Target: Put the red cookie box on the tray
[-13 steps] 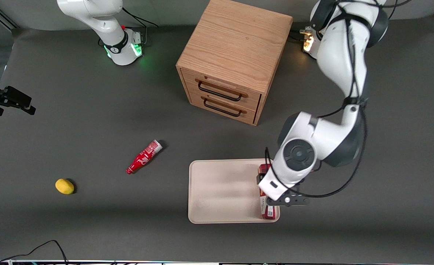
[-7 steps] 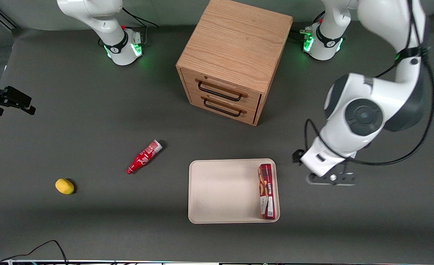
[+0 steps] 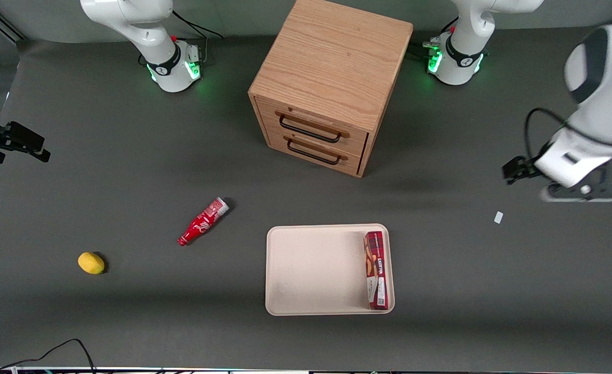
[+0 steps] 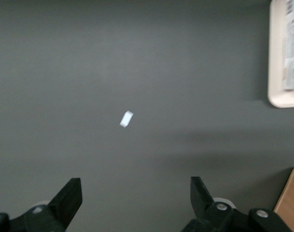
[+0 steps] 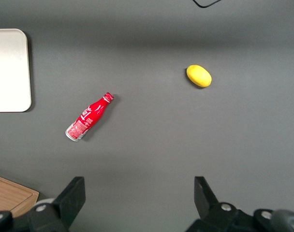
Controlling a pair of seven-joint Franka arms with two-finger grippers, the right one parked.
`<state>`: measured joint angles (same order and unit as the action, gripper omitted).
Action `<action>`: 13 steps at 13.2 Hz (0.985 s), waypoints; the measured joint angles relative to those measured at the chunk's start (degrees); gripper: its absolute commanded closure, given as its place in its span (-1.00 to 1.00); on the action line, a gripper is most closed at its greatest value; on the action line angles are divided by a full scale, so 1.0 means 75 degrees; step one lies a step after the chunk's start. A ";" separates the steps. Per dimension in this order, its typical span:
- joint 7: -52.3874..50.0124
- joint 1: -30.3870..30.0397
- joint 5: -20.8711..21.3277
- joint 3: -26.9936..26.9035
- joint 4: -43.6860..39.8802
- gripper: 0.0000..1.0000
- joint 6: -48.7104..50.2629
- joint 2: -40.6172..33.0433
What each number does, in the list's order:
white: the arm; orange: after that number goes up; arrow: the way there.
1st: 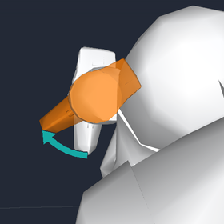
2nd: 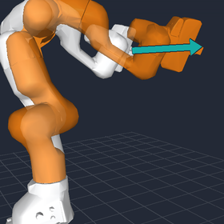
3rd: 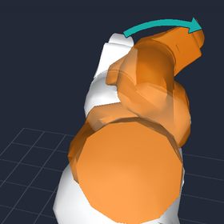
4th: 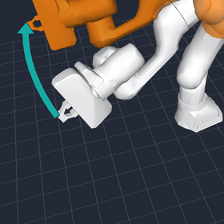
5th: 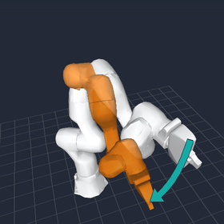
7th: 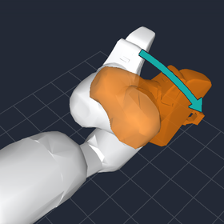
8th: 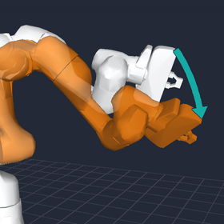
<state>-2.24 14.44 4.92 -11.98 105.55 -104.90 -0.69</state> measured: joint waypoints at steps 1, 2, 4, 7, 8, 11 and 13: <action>0.0231 -0.0006 -0.0001 -0.0252 0.0070 -1.00 0.0164 -0.0234; 0.0387 -0.0008 -0.0001 -0.0430 0.0064 -1.00 0.0341 -0.0402; 0.0465 -0.0007 -0.0001 -0.0535 -0.0099 -1.00 0.0683 -0.0576; 0.0466 0.0031 -0.0004 -0.0503 -0.0430 -1.00 0.1017 -0.0588; 0.0466 0.0037 -0.0043 -0.0498 -0.0450 -1.00 0.1033 -0.0581; 0.0464 0.0037 -0.0260 -0.0503 -0.0462 -1.00 0.1033 -0.0524; 0.0464 0.0037 -0.0327 -0.0516 -0.0478 -1.00 0.1033 -0.0501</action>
